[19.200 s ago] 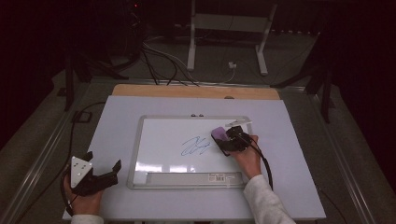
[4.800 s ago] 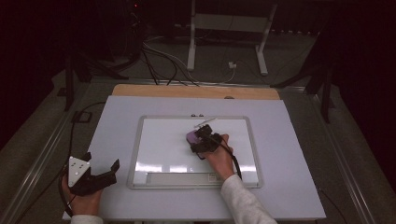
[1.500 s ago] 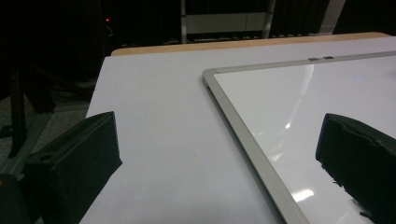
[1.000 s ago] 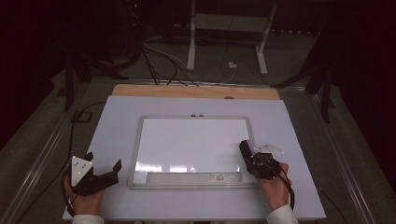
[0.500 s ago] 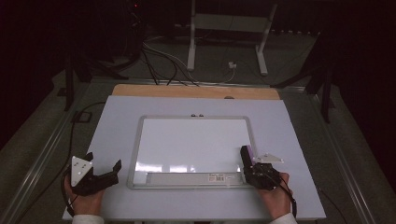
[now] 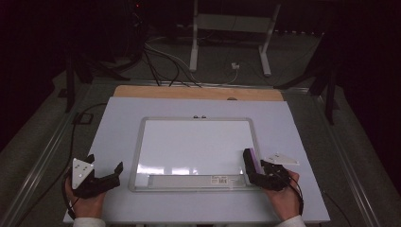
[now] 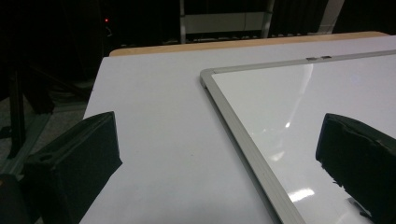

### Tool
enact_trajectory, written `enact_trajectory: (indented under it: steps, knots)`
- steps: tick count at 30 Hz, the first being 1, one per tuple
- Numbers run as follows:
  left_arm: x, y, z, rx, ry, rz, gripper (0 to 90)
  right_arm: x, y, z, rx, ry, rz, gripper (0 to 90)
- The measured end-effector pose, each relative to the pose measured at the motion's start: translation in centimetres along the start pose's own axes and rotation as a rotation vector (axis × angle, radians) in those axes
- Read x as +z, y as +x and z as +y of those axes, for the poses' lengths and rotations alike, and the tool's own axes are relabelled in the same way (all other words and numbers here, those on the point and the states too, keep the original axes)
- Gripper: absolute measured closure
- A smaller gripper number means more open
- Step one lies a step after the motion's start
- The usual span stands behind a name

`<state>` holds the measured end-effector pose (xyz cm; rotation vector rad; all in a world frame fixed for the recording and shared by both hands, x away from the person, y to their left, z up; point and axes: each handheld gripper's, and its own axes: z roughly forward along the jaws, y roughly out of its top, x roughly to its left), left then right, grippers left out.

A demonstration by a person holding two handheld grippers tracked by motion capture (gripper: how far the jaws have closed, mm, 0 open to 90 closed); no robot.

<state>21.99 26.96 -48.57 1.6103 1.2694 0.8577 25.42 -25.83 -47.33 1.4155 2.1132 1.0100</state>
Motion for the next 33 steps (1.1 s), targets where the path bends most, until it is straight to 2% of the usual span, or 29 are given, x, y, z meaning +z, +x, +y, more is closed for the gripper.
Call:
enact_trajectory:
  steps: [2,4,9,13,23,28,33]
  knots:
    - [0.0,0.0,0.0,0.000,-0.001,0.000,0.6,-0.2,-0.8,0.3,0.024,-0.046,0.033,20.2]
    - [0.0,0.0,0.0,-0.003,-0.004,0.001,0.6,-0.6,-1.6,0.3,0.024,-0.092,0.044,14.6]
    - [-0.1,0.1,0.2,-0.010,-0.010,-0.009,0.6,-1.4,-3.0,0.0,-0.005,-0.165,0.028,2.9]
    - [-0.2,0.1,0.3,-0.005,-0.015,-0.021,0.5,-1.8,-3.6,-0.6,-0.024,-0.227,0.008,1.3]
    - [-0.5,0.3,0.6,-0.017,-0.047,-0.034,0.5,-2.8,-5.1,-1.8,0.003,-0.371,-0.011,0.7]
    - [-0.5,0.4,0.5,-0.014,-0.048,-0.034,0.5,-3.1,-5.8,-2.1,0.010,-0.404,-0.013,0.7]
    - [-0.6,0.3,0.5,-0.014,-0.050,-0.028,0.5,-3.2,-5.8,-2.3,-0.004,-0.406,-0.026,0.7]
